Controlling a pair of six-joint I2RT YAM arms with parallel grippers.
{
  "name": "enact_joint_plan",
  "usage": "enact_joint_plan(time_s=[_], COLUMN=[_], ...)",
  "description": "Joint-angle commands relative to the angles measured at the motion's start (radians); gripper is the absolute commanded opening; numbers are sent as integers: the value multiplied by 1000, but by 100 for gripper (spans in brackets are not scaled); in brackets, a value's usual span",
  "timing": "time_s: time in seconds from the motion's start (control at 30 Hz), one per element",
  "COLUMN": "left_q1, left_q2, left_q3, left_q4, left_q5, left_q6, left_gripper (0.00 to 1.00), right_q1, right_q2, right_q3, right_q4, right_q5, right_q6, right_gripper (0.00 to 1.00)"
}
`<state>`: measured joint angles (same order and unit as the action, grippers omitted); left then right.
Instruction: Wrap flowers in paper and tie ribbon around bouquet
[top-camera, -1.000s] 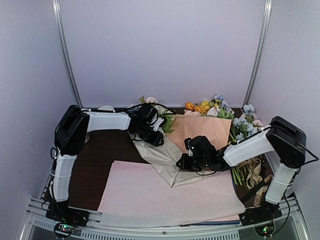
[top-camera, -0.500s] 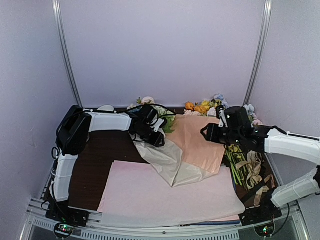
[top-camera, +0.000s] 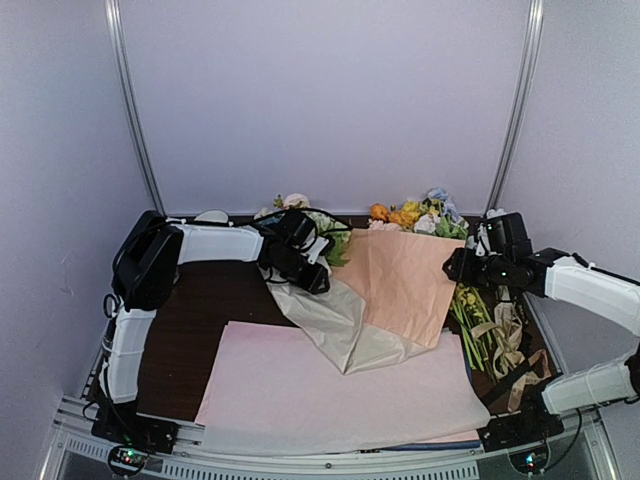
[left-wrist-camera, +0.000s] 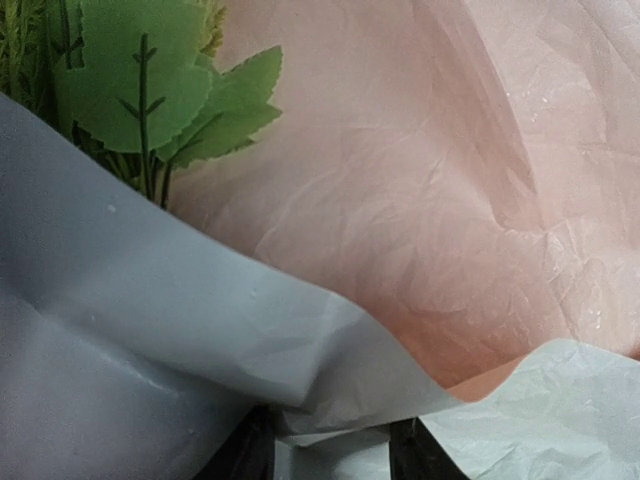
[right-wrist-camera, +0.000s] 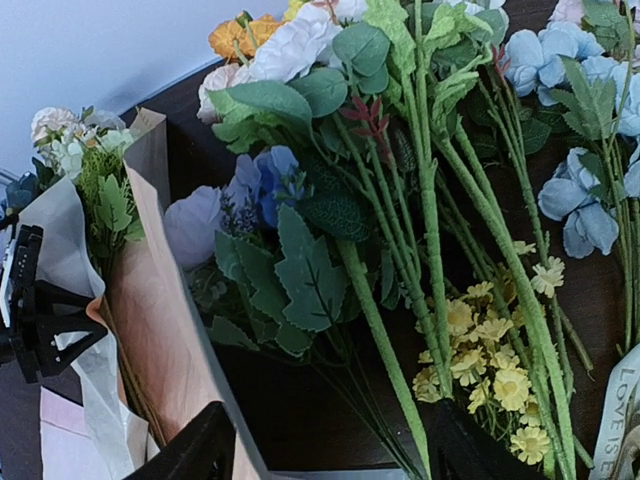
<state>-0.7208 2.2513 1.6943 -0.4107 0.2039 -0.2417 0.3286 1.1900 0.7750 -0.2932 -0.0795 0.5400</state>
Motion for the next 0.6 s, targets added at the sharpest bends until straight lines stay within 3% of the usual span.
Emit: enact_joint_plan(time_s=[0.0, 0.1, 0.2, 0.27, 0.4, 0.57], left_q1=[1, 1, 1, 1, 1, 1], left_q2=[40, 39, 39, 41, 45, 56], left_q3=[10, 7, 3, 2, -3, 3], left_q4=[0, -1, -4, -4, -3, -1], left_q5=[19, 15, 1, -1, -12, -9], left_q6=[-7, -3, -3, -3, 0, 4], left_gripper=[43, 43, 43, 43, 43, 44], right_q1=[-5, -5, -5, 3, 87, 281], right_q2=[-9, 2, 53, 75, 106, 269], right_q3=[-7, -28, 3, 25, 81, 269], right_q4=[3, 91, 124, 167, 268, 324], right_q5=[-34, -123, -232, -300, -351, -448], right_q6=[-16, -17, -25, -12, 2, -18], right_gripper=[66, 54, 16, 0, 0, 0])
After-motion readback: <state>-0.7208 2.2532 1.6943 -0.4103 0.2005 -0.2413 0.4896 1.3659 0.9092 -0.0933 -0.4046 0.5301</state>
